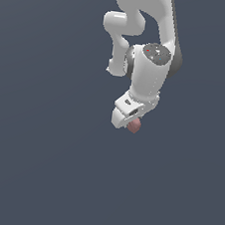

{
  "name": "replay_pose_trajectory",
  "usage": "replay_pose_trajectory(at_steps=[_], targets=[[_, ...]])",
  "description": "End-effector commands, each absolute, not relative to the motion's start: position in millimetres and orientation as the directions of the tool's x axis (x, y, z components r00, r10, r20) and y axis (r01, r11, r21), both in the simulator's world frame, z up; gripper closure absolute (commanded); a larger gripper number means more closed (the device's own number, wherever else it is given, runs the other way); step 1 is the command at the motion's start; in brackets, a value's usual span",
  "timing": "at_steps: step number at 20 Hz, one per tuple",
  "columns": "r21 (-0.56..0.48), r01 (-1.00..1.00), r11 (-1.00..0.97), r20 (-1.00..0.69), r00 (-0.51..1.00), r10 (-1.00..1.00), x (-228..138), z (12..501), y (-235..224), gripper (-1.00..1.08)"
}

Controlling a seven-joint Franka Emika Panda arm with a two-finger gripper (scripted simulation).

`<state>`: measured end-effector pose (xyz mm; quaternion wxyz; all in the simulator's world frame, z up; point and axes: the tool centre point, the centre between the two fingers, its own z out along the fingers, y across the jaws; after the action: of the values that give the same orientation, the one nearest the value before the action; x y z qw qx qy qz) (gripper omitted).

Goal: Pick up the object and move it to a goal position.

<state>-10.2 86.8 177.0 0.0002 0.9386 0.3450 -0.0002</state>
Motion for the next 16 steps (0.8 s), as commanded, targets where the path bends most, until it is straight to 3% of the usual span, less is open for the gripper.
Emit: replay_pose_trajectory(at_steps=[1, 16], targets=[[0.000, 0.648, -0.762, 0.000, 0.762, 0.648, -12, 208, 87, 1.08], [-0.001, 0.648, -0.762, 0.000, 0.762, 0.648, -16, 371, 87, 1.08]])
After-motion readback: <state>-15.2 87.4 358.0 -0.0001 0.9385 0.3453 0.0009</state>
